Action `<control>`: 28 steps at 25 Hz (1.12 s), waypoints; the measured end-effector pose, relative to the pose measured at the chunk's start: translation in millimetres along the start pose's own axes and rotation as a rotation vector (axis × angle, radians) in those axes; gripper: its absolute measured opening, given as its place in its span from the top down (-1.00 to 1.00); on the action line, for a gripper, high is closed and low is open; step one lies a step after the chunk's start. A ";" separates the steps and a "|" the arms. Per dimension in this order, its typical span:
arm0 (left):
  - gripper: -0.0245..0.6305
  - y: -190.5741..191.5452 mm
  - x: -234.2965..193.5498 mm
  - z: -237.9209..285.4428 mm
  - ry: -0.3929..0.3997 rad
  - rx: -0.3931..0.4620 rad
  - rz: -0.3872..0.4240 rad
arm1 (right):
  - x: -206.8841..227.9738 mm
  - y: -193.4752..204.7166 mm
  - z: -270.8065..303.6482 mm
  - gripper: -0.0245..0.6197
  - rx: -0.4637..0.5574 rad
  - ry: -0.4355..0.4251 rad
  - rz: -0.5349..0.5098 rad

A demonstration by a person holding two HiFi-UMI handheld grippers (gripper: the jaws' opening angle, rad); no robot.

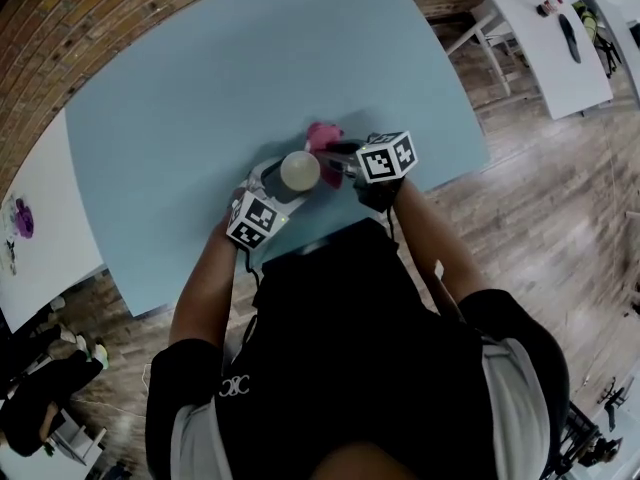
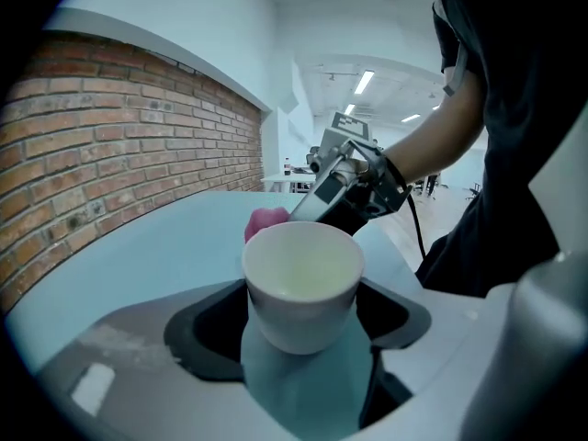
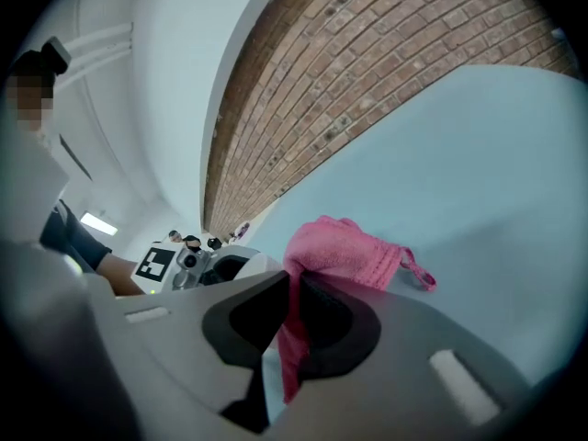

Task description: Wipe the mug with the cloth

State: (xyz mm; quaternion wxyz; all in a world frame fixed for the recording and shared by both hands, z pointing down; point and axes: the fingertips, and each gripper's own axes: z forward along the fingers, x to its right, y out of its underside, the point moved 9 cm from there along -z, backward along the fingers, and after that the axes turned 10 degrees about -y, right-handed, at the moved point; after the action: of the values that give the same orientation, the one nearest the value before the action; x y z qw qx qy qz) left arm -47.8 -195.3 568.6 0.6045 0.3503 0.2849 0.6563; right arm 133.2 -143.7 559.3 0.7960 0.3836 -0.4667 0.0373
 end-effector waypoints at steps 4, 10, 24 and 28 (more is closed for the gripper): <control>-0.27 1.1 1.8 -2.7 0.009 -0.004 -0.001 | 22.1 11.3 10.4 0.80 0.017 -0.003 0.130; -0.27 1.6 4.2 -2.6 0.008 0.010 -0.007 | 10.7 1.1 1.8 0.80 0.006 -0.115 0.063; -0.27 2.0 3.7 -2.4 0.032 0.013 -0.001 | -2.4 -10.6 -2.7 0.80 -0.039 -0.125 0.014; -0.27 1.2 4.3 -1.6 0.045 0.013 0.014 | -21.9 -29.4 1.3 0.80 -0.185 -0.106 -0.145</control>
State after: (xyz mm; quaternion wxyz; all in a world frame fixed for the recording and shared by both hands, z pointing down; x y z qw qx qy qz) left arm -49.9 -191.1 569.1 0.5911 0.3415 0.3001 0.6663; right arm 132.3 -158.7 525.8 0.8028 0.3427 -0.4807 -0.0841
